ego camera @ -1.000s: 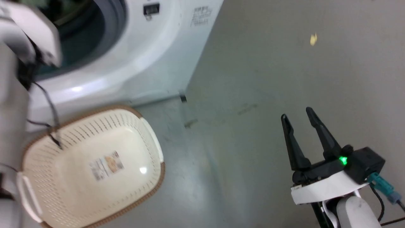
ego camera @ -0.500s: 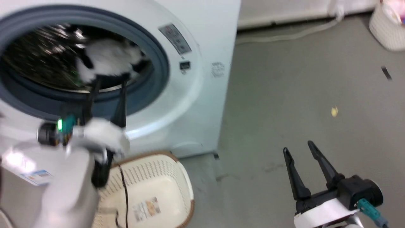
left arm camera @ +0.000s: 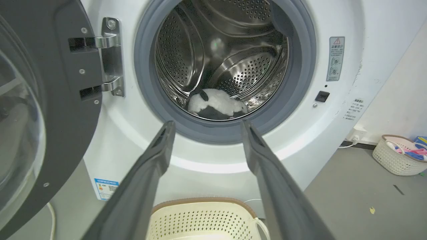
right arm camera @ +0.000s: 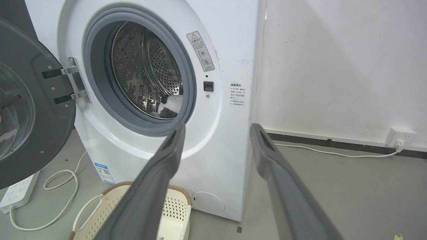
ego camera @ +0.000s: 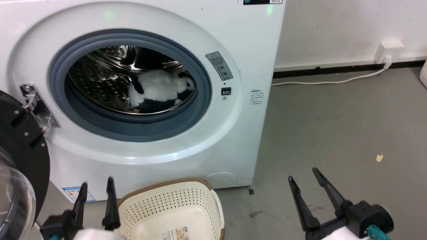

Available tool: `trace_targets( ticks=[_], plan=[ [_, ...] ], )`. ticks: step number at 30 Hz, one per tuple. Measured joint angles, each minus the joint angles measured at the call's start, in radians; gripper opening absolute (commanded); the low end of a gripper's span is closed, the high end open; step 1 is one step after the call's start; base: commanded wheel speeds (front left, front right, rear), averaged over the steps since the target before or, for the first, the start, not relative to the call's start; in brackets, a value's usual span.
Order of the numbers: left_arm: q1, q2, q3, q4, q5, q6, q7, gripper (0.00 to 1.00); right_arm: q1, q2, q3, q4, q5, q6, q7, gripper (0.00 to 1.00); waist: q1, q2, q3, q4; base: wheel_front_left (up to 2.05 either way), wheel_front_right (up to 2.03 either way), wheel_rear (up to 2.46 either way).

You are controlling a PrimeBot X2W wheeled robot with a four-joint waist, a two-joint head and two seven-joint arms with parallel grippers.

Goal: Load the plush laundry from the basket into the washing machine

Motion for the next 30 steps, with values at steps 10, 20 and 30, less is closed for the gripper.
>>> trace_targets(
  ticks=[10, 20, 30],
  plan=[
    [0.128, -0.101, 0.063, -0.026, 0.134, -0.065, 0.0, 1.0, 0.043, 0.0, -0.017, 0.0, 0.023, 0.0, 0.0, 1.0, 0.0, 0.0, -0.019, 0.023, 0.0, 0.0, 0.0],
    [0.136, -0.134, 0.088, -0.024, 0.184, -0.117, 0.0, 1.0, 0.05, 0.0, -0.013, -0.003, 0.023, 0.0, 0.0, 1.0, 0.0001, 0.0, -0.003, 0.058, 0.0, 0.0, 0.0],
    [0.138, -0.149, 0.083, -0.026, 0.204, -0.125, 0.0, 1.0, 0.072, 0.0, -0.015, -0.01, 0.023, 0.0, 0.0, 1.0, 0.0001, 0.0, 0.011, 0.088, 0.0, 0.0, 0.0]
  ],
)
